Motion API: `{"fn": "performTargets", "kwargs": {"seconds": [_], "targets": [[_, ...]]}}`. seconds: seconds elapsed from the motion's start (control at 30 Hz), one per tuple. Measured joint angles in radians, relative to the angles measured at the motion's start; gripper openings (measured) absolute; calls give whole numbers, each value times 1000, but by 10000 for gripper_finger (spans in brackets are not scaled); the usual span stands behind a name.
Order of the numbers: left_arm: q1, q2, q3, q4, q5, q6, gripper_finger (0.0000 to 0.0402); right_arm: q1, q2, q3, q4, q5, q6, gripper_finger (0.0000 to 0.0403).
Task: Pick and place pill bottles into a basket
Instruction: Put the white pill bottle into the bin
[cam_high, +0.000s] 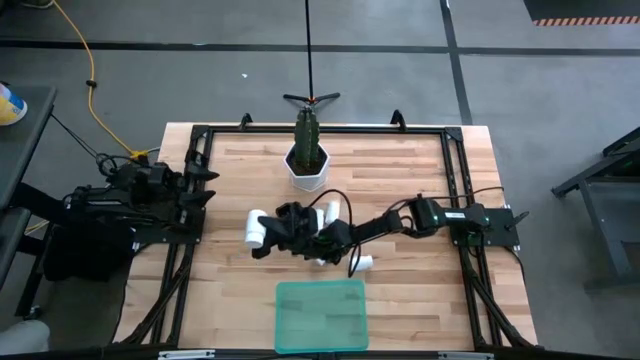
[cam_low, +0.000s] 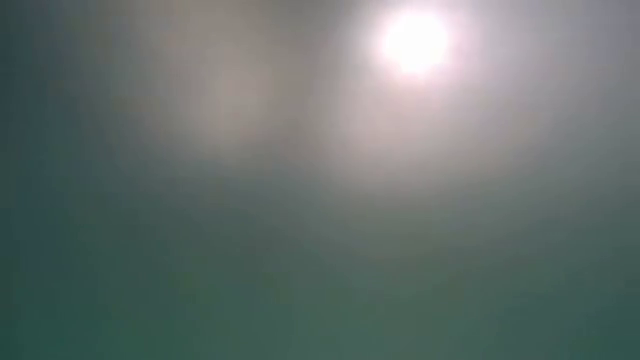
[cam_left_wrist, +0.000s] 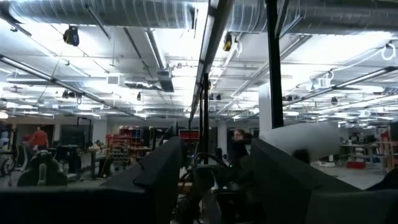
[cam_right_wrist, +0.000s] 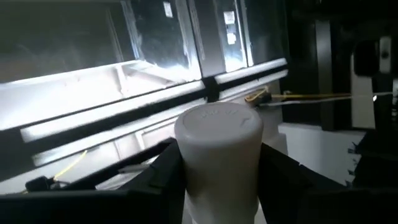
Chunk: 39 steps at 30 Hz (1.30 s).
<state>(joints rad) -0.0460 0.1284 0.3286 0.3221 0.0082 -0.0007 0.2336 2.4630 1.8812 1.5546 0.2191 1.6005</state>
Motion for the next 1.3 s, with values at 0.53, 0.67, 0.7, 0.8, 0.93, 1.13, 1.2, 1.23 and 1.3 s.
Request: {"fn": "performTargets", "kwargs": {"seconds": [0.53,0.67,0.7,0.8,0.93,1.13,1.2,1.23,1.3], "targets": [[0,10,0,-3,8,-59,227,-21,77,0,12,97,83,146],[0,38,0,-8,22,-92,227,-48,75,12,13,88,99,147],[0,49,0,-7,29,-105,227,-54,75,23,12,76,103,146],[0,89,0,-8,70,-147,227,-66,72,38,13,46,116,143],[0,142,0,-11,105,-164,227,-64,75,34,8,33,128,148],[0,166,0,-26,103,-160,227,-73,89,34,-3,6,160,140],[0,164,0,-67,76,-137,227,-74,107,34,-5,4,178,138],[0,163,0,-89,58,-124,227,-73,116,34,-5,1,187,138],[0,163,0,-128,25,-79,227,-74,128,33,9,3,205,138]]}}
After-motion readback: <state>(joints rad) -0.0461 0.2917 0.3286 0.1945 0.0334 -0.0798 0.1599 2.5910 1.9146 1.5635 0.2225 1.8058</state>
